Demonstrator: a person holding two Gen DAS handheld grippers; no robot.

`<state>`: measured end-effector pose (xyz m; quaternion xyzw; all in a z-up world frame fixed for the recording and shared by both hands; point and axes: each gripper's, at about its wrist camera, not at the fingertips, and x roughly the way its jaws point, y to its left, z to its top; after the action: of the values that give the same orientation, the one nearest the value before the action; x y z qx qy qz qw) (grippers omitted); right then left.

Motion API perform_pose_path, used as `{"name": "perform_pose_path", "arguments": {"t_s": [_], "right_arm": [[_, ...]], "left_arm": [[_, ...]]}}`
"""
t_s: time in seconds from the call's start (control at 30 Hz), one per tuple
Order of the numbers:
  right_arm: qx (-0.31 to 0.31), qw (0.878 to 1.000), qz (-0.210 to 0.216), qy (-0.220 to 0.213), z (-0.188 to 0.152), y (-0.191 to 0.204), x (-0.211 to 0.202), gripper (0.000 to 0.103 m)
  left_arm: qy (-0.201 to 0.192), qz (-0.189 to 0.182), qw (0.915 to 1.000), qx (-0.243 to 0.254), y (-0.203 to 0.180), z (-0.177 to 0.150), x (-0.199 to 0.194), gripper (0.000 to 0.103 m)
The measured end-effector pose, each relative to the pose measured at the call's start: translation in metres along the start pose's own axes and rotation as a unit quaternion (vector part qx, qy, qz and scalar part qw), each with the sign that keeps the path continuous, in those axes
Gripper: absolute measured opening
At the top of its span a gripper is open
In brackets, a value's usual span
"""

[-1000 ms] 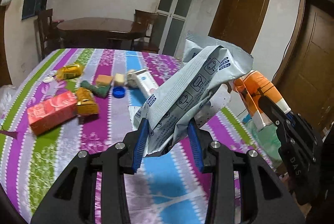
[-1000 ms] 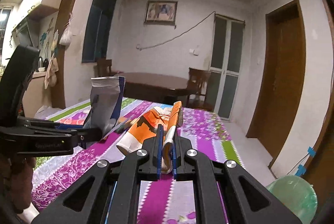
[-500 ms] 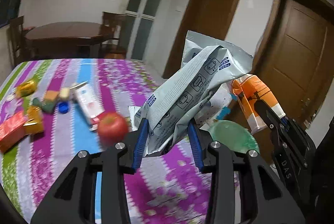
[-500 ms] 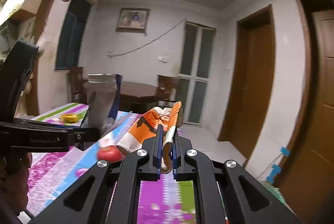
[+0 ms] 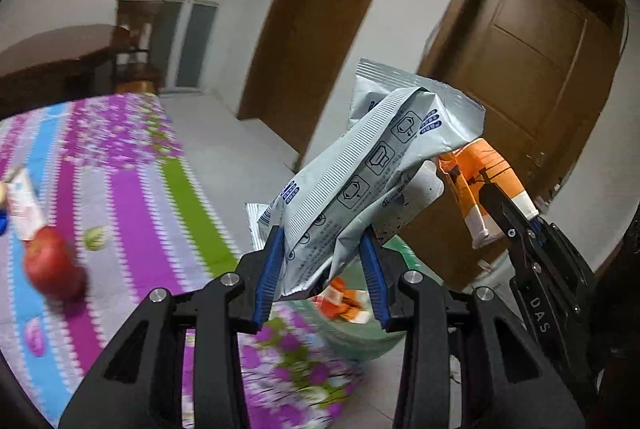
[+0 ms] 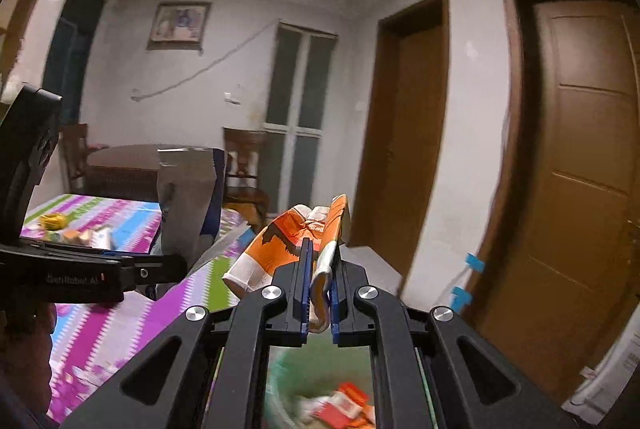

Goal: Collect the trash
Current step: 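Carry the wrapper and silver bag to the green bin and open both tools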

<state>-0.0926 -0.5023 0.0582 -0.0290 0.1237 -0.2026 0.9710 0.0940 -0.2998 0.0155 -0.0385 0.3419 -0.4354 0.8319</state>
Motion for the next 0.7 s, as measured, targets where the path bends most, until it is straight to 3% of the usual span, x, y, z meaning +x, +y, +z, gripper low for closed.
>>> {"name": "perform_pose_path", "arguments": {"t_s": [0.3,0.7], "right_arm": [[0.026,0.996,-0.024,0.077,-0.031,-0.073,0.040,0.008],[0.047,0.987,-0.023,0.152,-0.082,-0.086,0.081,0.008]], "left_arm": [[0.059,-0.030,0.9977,-0.015,-0.025,0.002,0.067,0.037],[0.139,-0.024,0.9892,-0.040,-0.033,-0.018,0.133,0.037]]}}
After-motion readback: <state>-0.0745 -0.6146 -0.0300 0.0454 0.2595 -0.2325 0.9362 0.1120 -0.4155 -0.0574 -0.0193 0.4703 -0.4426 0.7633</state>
